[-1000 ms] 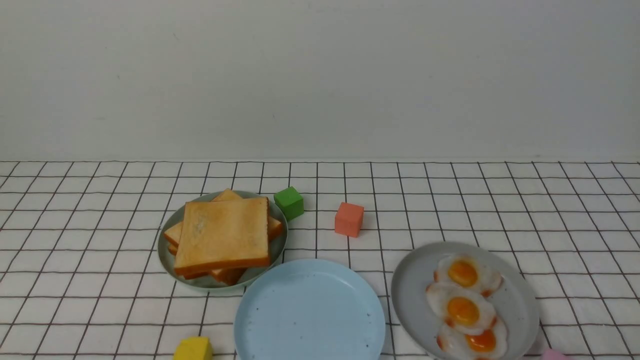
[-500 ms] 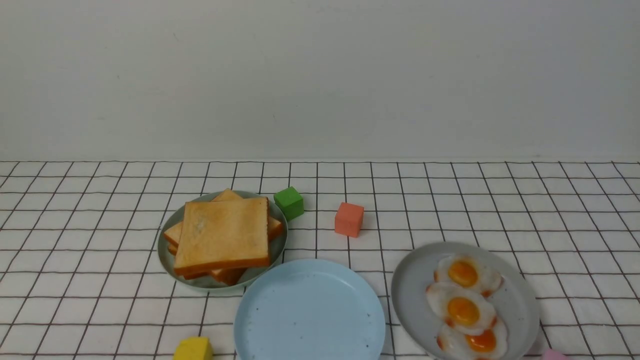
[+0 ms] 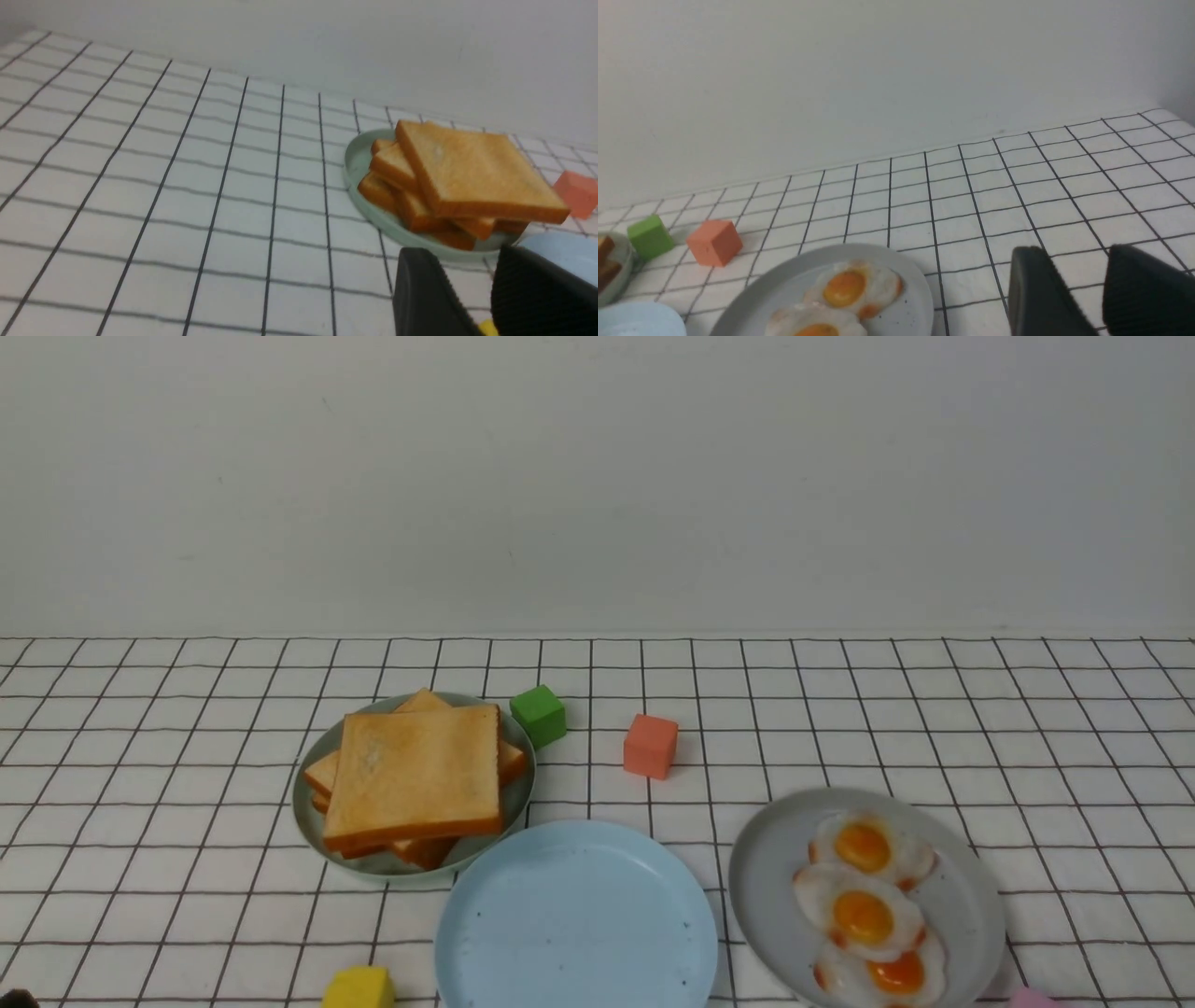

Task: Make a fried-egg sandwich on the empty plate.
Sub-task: Use the left arm to grab a slice of bread

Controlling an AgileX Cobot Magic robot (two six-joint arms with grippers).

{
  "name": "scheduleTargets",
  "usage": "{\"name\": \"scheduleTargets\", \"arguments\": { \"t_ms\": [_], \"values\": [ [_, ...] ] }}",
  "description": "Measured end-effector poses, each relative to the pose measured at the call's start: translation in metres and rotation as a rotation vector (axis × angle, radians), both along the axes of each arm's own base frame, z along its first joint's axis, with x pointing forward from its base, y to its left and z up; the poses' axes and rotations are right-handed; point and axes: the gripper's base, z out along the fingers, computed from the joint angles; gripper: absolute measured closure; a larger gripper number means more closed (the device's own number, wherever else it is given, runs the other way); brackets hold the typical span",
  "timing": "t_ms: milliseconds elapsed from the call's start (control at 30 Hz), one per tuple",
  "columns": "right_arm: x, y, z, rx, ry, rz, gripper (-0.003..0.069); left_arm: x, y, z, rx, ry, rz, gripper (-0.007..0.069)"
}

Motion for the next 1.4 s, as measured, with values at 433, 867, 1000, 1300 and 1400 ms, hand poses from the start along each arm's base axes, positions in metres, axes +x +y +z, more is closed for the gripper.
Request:
{"name": "scheduleTargets", "arguments": {
  "t_ms": [433,867,1000,1300,1400],
  "values": [
    [0.000,-0.001,0.010,0.151,-0.114,-0.007,0.0417,0.000,-0.002,0.009,-0.012,-0.096,-0.025,0.0386],
    [-0.005,-0.002,0.043,0.294,-0.273,0.001,0.0417,-0.003,-0.007,0.032,-0.184,-0.328,-0.088,0.0386],
    [-0.009,0.000,0.088,0.287,-0.261,0.021,0.0417,-0.008,-0.005,0.054,-0.334,-0.395,-0.095,0.0386],
    [0.017,0.003,0.209,0.192,-0.133,0.038,0.0417,-0.009,-0.003,0.183,-0.509,-0.430,-0.106,0.0386],
    [0.041,0.005,0.228,0.155,-0.001,0.045,0.0417,0.010,-0.006,0.208,-0.486,-0.228,-0.066,0.0386]
  ]
}}
